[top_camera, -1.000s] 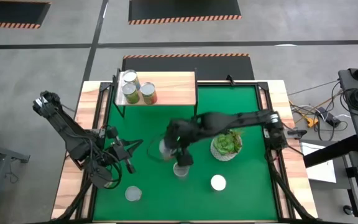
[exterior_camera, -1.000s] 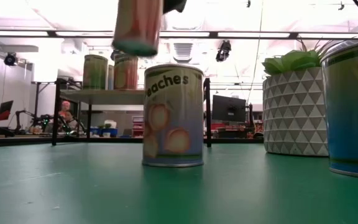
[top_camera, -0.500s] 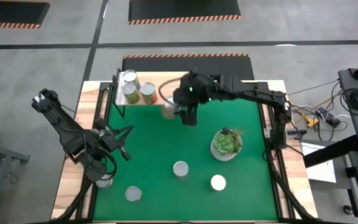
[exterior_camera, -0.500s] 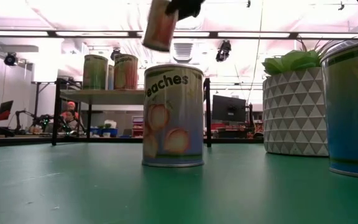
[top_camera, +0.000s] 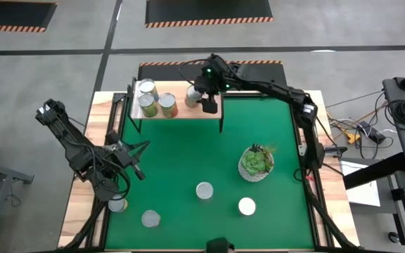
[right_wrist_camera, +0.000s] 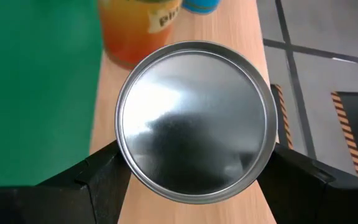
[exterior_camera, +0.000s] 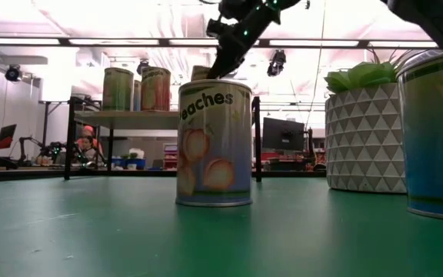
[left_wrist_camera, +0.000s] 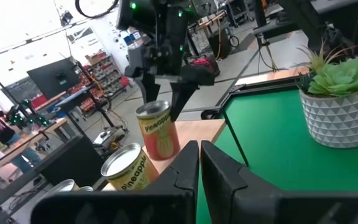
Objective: Pick and place cans onto a shelf
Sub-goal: Put the canned pineapple on the shelf
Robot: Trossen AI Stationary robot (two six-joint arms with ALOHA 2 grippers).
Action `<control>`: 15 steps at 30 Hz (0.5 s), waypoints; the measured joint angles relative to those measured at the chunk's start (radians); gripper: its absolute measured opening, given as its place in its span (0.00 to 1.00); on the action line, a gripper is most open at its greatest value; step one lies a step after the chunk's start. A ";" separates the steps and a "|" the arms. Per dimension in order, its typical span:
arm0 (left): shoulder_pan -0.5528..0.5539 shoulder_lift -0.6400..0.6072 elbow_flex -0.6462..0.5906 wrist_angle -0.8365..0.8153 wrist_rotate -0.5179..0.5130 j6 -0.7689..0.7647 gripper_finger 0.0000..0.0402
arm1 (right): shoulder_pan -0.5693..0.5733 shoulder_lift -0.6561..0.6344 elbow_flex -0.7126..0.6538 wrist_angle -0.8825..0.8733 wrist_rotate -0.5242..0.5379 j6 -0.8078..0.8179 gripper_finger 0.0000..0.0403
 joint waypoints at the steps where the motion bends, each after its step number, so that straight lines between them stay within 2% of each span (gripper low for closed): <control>1: 0.000 0.000 0.000 0.000 0.000 0.000 0.00 | -0.006 0.009 0.004 0.000 -0.001 -0.006 0.72; 15: 0.000 0.008 0.000 -0.003 0.000 0.000 0.00 | -0.019 0.045 0.015 0.047 -0.001 -0.023 0.72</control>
